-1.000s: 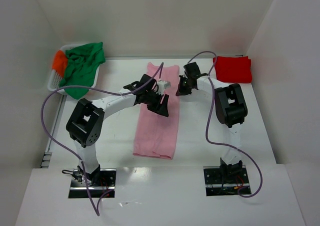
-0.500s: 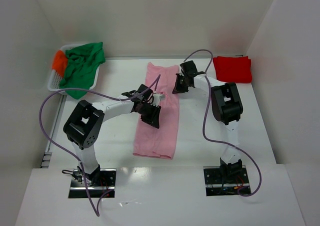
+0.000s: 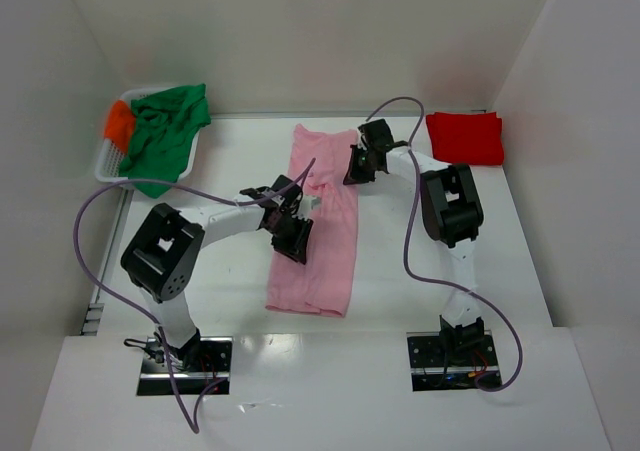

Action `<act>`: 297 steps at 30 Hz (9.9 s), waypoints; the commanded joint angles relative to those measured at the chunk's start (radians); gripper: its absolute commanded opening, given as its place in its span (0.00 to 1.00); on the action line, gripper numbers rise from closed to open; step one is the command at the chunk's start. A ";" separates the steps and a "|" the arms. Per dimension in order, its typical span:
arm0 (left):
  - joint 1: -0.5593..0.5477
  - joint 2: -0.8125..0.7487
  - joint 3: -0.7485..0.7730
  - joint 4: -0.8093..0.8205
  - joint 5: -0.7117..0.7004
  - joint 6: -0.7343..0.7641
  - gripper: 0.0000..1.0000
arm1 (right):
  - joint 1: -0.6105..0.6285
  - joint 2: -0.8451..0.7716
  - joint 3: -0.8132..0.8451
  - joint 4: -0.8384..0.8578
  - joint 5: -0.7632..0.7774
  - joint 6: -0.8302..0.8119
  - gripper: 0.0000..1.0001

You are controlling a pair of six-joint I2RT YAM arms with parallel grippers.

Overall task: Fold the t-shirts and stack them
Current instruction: Rotate the tshirt 90 degrees, then grab the bottom of the folded rectangular tshirt with both arms, then fold the folded rectangular tshirt in 1/3 of the way

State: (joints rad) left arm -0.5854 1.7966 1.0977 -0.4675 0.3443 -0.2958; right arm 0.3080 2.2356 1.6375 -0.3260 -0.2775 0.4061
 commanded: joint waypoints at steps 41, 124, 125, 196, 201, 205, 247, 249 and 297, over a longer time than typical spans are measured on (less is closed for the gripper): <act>-0.102 0.118 0.100 -0.117 -0.030 -0.048 0.43 | 0.013 0.190 0.272 -0.085 0.021 -0.027 0.00; 0.107 -0.752 -0.460 0.095 -0.023 -0.483 0.81 | 0.309 -0.989 -1.001 0.051 0.049 0.419 0.80; 0.107 -0.767 -0.450 0.084 -0.048 -0.496 0.81 | 0.318 -0.964 -0.990 0.038 0.058 0.419 0.79; 0.052 -0.310 -0.432 0.165 0.058 -0.494 0.11 | 0.536 -0.854 -0.973 -0.102 0.284 0.510 0.14; 0.041 -0.341 -0.394 0.121 0.067 -0.494 0.00 | 0.514 -0.854 -0.950 -0.122 0.284 0.488 0.01; 0.041 -0.378 -0.317 0.052 0.042 -0.474 0.00 | 0.468 -0.902 -0.920 -0.153 0.296 0.467 0.00; 0.368 0.354 0.635 -0.094 0.266 -0.164 0.00 | 0.031 -0.190 -0.006 -0.166 0.080 0.097 0.03; 0.387 0.382 0.659 -0.094 0.275 -0.164 0.00 | 0.031 -0.153 0.059 -0.180 0.067 0.088 0.03; 0.484 0.503 1.034 -0.094 0.340 -0.102 0.80 | -0.020 0.035 0.508 -0.205 0.047 0.056 0.84</act>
State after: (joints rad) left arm -0.1169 2.3974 2.0621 -0.5835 0.6369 -0.4412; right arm 0.2909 2.2993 2.0586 -0.5404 -0.2577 0.4847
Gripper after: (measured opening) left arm 0.797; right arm 0.837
